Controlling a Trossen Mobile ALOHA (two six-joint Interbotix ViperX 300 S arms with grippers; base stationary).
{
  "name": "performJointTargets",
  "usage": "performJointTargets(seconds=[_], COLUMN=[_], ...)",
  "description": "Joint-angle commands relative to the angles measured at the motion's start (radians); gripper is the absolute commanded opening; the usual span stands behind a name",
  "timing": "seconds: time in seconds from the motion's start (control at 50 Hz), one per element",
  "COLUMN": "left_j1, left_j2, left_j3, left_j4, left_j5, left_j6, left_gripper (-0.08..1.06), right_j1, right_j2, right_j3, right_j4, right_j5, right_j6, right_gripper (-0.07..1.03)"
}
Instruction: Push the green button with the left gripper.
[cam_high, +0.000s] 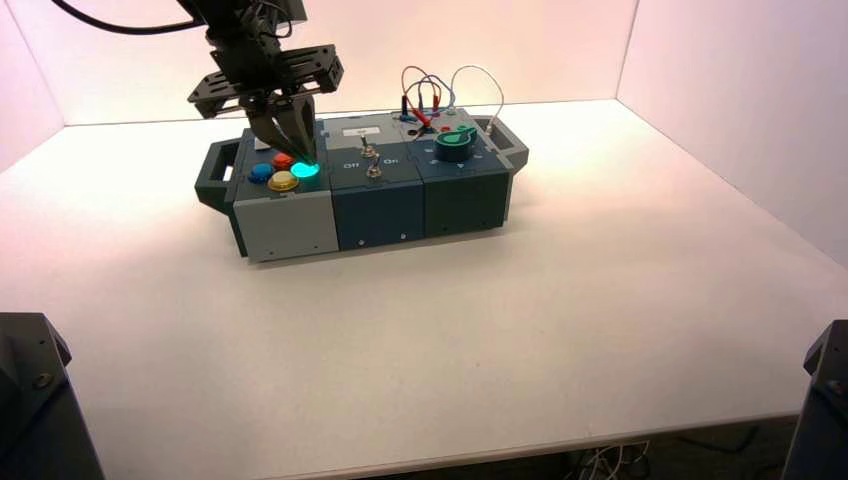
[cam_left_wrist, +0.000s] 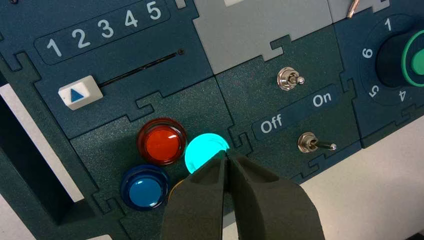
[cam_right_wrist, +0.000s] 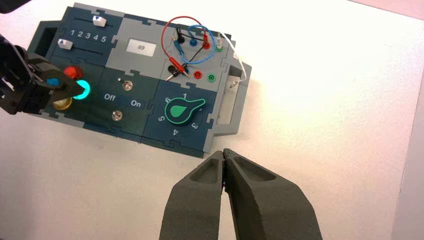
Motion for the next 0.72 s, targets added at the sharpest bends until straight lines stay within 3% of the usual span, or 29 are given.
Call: performJointTargets(seconds=[0.02,0.72], left_j1=[0.012,0.012], left_j2=[-0.009,-0.014], left_j3=[-0.006,0.015], left_j4=[0.003,0.003], left_j5=[-0.002,-0.014], left_j6=[-0.006,-0.018], left_gripper=[-0.03,-0.03], right_j1=[-0.002,-0.003], right_j2=[-0.018,-0.011], right_j3=[-0.014,-0.011], right_j4=[-0.002,-0.002], right_j5=[-0.005,-0.003], right_j6=[-0.005,-0.017], right_gripper=[-0.02,-0.02])
